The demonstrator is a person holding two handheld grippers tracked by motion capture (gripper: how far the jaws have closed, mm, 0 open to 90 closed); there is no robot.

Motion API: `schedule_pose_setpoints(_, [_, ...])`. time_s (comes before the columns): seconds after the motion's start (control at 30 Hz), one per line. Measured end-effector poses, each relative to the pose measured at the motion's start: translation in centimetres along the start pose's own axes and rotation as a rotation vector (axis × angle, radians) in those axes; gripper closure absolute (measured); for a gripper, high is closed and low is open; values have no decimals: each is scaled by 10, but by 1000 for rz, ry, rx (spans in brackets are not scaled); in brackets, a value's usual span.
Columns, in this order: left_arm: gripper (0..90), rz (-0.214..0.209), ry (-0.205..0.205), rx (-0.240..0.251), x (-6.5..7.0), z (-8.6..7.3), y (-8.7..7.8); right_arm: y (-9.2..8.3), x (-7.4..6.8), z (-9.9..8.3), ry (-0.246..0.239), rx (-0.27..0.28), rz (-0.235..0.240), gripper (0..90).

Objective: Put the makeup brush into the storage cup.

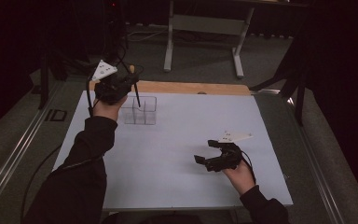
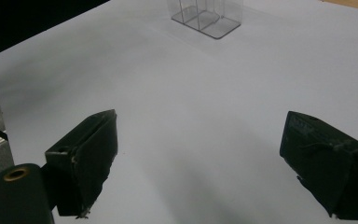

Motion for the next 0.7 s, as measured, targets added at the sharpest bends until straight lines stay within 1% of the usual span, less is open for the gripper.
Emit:
schedule_pose_setpoints(0.03, [838,6,6,3,-1,0,1,0,0,0,-1,0,0,110])
schedule_pose_setpoints(0.07, [839,-3,10,10,-2,0,3,0,0,0,1,-1,-1,110])
schedule_pose_setpoints(0.1, [839,1,21,17,-3,1,4,0,0,0,0,-1,-1,110])
schedule_pose_setpoints(0.13, [839,-4,14,19,-4,1,5,0,0,0,1,-2,1,110])
schedule_pose_setpoints(0.17, [839,-7,15,24,-4,1,6,0,0,-1,-1,-4,1,109])
schedule_pose_setpoints(0.2, [839,-2,15,31,-5,1,7,1,0,-1,-1,-4,3,110])
schedule_pose_setpoints(0.33, [839,4,13,21,-8,-3,13,1,0,-1,0,-5,6,110])
schedule_pose_setpoints(0.43, [838,3,9,29,-11,-3,18,1,0,-1,-1,-7,6,110])
schedule_pose_setpoints(0.47, [838,3,9,29,-11,-3,18,1,0,-1,-1,-7,6,110])
schedule_pose_setpoints(0.5, [838,10,20,32,-13,-4,21,1,-1,-1,-4,-6,6,110])
schedule_pose_setpoints(0.57, [838,10,15,35,-14,-4,24,0,0,-1,-3,-5,5,110])
schedule_pose_setpoints(0.63, [838,21,8,56,-19,-4,28,0,0,-1,-5,-8,4,110])
schedule_pose_setpoints(0.67, [838,23,-6,65,-20,-5,29,0,0,-2,-5,-7,4,110])
schedule_pose_setpoints(0.7, [838,27,-2,55,-22,-6,32,0,0,-2,-5,-7,6,110])
Point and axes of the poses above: each handheld gripper's, and its own axes: y roughly forward along the jaws, z roughly out of its top, x roughly to its right, the point moved 7 cm from there along y, roughly forward along the jaws, and after that the axes turned 11 degrees about z, right-handed, at the moved point
